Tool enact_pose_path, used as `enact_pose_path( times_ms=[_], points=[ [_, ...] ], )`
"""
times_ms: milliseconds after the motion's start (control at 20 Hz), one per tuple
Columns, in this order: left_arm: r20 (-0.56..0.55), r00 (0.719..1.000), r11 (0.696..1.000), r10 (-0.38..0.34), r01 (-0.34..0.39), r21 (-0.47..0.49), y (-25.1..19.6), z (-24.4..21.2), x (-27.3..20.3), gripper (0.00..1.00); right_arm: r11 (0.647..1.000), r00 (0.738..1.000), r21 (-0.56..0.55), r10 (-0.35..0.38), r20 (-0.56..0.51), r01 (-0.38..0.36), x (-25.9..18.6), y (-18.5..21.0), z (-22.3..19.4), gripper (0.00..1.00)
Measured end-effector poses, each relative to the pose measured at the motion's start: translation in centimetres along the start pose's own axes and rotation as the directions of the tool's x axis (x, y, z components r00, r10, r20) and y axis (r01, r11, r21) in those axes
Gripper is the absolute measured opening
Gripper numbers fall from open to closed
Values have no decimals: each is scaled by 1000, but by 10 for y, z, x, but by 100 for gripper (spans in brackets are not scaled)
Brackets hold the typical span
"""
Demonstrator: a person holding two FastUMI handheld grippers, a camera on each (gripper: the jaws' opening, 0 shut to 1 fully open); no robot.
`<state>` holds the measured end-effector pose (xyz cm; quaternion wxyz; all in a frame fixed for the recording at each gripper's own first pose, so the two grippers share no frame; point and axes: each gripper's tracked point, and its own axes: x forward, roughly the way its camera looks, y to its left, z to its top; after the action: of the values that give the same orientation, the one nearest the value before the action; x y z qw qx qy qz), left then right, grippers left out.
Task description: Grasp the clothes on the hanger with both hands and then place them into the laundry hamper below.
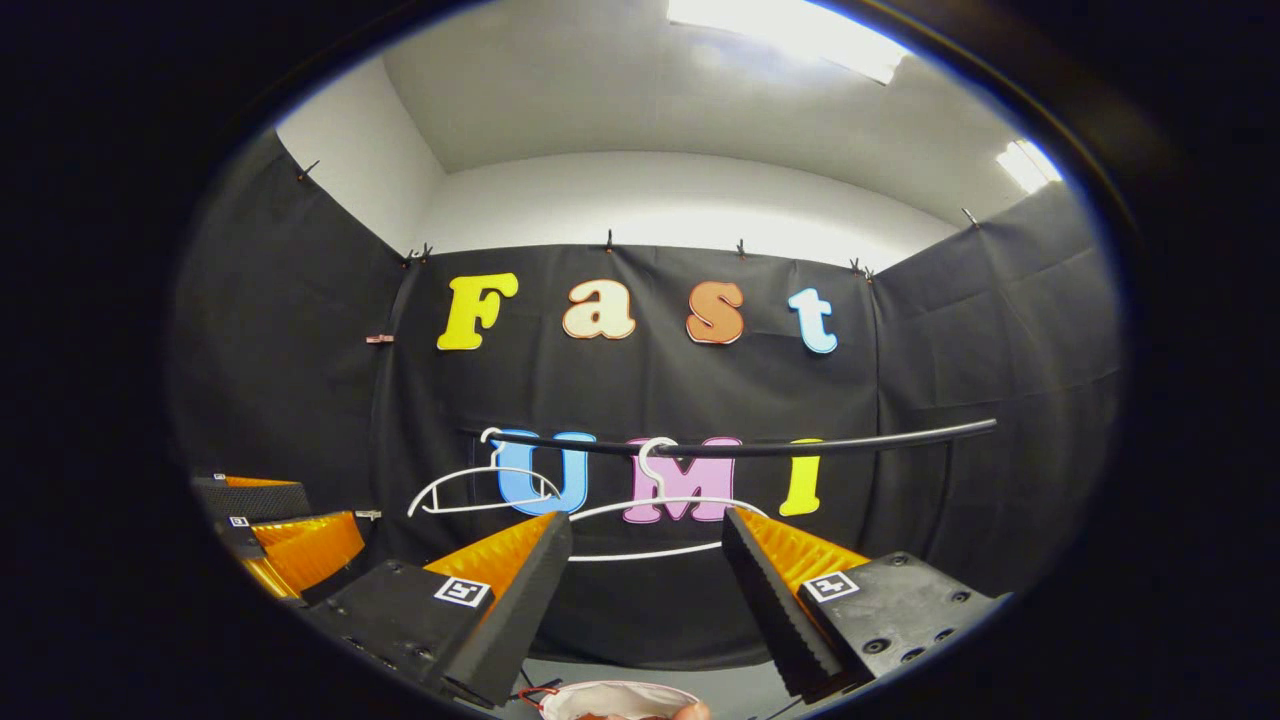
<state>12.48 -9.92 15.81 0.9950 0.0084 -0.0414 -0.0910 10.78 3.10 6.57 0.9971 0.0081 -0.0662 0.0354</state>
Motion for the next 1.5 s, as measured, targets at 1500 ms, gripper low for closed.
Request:
enact_pose_path(
  times_ms=[1500],
  points=[
    [4,1000,1000,-13,13,18,-5,-5,8,94,1000,1000,-20,19,-7,-20,12,13,-11,96]
  ],
)
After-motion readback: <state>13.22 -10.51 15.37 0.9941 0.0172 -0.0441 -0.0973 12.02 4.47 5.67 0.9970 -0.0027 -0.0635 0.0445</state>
